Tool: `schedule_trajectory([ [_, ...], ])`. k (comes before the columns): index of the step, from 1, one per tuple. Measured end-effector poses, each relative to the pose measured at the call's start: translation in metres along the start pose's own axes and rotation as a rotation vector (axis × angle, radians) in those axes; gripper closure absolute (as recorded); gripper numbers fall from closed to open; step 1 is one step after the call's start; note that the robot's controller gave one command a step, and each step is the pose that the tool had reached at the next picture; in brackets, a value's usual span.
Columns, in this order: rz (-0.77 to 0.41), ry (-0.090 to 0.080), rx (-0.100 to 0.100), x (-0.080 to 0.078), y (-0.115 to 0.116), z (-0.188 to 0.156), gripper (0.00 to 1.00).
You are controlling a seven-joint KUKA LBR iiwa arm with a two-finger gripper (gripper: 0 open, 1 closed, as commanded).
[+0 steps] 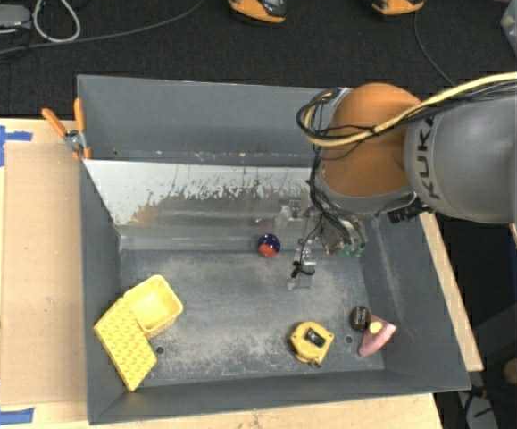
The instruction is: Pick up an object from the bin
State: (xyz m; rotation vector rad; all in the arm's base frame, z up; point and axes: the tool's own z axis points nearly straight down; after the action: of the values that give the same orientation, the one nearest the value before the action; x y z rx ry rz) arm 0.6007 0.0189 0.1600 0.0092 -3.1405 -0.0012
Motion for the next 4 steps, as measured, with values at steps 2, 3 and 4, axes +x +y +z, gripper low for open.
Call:
schedule_trajectory([
  [2, 0.036, -0.002, -0.002, -0.004, 0.072, -0.007, 0.0],
  [3, 0.061, 0.001, 0.001, 0.003, 0.069, 0.001, 0.0],
  [4, 0.061, -0.001, -0.002, 0.0, 0.129, 0.035, 0.0],
])
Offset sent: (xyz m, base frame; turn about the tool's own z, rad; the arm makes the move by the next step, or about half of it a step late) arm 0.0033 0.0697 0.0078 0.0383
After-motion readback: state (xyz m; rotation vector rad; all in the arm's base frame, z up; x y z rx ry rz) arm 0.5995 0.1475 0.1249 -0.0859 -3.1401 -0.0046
